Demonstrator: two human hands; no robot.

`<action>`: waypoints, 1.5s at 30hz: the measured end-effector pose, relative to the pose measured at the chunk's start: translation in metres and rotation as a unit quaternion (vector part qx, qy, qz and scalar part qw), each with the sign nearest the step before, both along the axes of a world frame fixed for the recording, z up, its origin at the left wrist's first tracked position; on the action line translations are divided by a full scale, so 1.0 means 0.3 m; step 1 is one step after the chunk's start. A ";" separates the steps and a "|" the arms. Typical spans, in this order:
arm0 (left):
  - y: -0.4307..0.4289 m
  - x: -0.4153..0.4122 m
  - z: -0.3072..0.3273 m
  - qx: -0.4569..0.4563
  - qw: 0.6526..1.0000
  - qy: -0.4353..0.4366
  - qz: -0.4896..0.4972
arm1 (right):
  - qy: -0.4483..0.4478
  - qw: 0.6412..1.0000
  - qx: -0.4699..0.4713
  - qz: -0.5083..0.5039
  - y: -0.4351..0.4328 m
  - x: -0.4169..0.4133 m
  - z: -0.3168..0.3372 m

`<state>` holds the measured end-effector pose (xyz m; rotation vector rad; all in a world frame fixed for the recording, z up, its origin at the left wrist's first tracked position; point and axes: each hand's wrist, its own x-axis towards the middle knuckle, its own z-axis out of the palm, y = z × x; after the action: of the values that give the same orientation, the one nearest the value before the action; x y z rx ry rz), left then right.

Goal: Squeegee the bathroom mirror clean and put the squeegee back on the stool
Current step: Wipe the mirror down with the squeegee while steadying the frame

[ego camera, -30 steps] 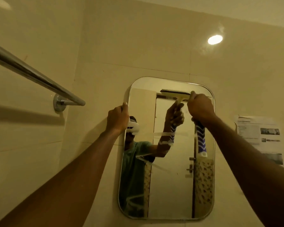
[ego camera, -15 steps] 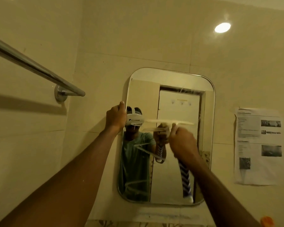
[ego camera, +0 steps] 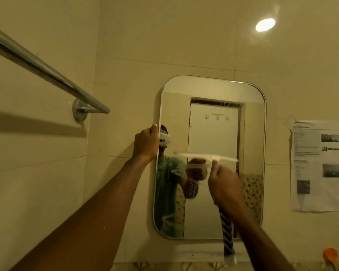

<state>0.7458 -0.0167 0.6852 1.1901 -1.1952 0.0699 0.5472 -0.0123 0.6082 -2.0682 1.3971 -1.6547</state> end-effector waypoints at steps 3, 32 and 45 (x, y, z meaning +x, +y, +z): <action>-0.003 0.014 -0.003 -0.006 0.999 0.023 -0.026 | -0.015 0.998 -0.051 0.016 -0.002 0.048 0.204; 0.031 0.015 -0.026 0.014 0.991 0.098 -0.091 | 0.084 0.996 -0.013 0.020 0.038 0.109 -0.170; 0.023 -0.002 -0.116 -0.001 0.999 0.023 -0.023 | -0.022 0.999 -0.018 -0.024 -0.044 0.007 -0.142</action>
<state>0.7452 -0.0098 0.6503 1.1567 -1.1816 0.0097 0.5494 -0.0255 0.5656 -2.0199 1.4237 -1.7449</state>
